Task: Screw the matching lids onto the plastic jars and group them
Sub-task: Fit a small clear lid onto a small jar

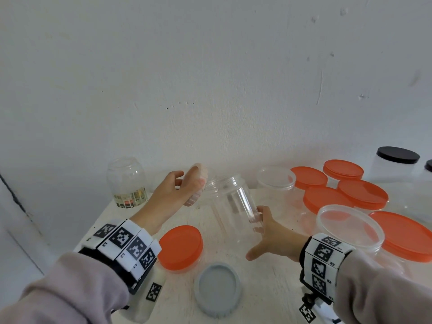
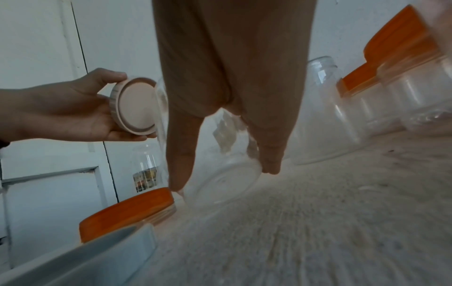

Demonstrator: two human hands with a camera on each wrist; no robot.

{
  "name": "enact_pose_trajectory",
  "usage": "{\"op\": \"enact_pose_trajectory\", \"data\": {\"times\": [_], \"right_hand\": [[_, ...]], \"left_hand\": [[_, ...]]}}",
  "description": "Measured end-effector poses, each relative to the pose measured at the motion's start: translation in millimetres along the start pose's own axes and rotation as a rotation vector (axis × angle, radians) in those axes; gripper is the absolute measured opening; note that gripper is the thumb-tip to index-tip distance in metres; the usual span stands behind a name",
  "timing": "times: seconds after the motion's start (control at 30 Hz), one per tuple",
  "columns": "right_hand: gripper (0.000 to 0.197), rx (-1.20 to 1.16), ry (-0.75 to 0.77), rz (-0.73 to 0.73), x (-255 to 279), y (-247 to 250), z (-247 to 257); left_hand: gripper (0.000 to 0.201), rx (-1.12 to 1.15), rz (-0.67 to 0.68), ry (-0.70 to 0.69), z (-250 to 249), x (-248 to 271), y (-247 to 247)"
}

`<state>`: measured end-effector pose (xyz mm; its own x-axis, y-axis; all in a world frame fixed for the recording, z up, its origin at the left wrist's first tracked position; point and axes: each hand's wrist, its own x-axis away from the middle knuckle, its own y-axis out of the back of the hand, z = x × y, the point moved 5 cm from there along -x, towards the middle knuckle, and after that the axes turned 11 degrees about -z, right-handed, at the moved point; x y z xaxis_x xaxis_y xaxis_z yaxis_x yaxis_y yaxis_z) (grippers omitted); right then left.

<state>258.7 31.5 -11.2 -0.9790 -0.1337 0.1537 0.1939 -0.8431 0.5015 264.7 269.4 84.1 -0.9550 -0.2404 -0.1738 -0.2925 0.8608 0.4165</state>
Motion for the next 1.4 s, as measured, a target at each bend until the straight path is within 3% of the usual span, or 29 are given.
{"op": "enact_pose_trajectory", "data": {"times": [0.3,0.57,0.77,0.87,1.07,1.17,1.4], "right_hand": [[0.112,0.025,-0.035,-0.002,4.1,4.3,-12.7],[0.132,-0.17,-0.011,0.012,12.1,15.4,0.6],[0.121,-0.194,0.073,-0.046,9.9,19.5,14.4],[0.119,-0.176,0.08,-0.052,10.1,17.8,12.9],[0.132,-0.2,0.1,-0.041,12.1,11.1,14.3],[0.13,-0.207,0.132,-0.032,12.7,8.7,17.6],[0.124,-0.174,0.164,-0.007,16.1,10.5,19.5]], "left_hand": [[0.077,0.034,0.081,0.007,-8.3,6.8,-20.5],[0.102,0.036,0.117,-0.025,-15.1,9.8,-28.1],[0.095,0.035,0.114,-0.026,-17.2,10.6,-29.4],[0.101,0.005,0.133,-0.073,-25.7,14.8,-29.2],[0.102,-0.11,0.206,-0.226,-48.0,25.6,-40.6],[0.094,-0.173,0.217,-0.292,-58.1,27.8,-47.7],[0.097,-0.328,0.336,-0.405,-76.3,30.0,-69.1]]}}
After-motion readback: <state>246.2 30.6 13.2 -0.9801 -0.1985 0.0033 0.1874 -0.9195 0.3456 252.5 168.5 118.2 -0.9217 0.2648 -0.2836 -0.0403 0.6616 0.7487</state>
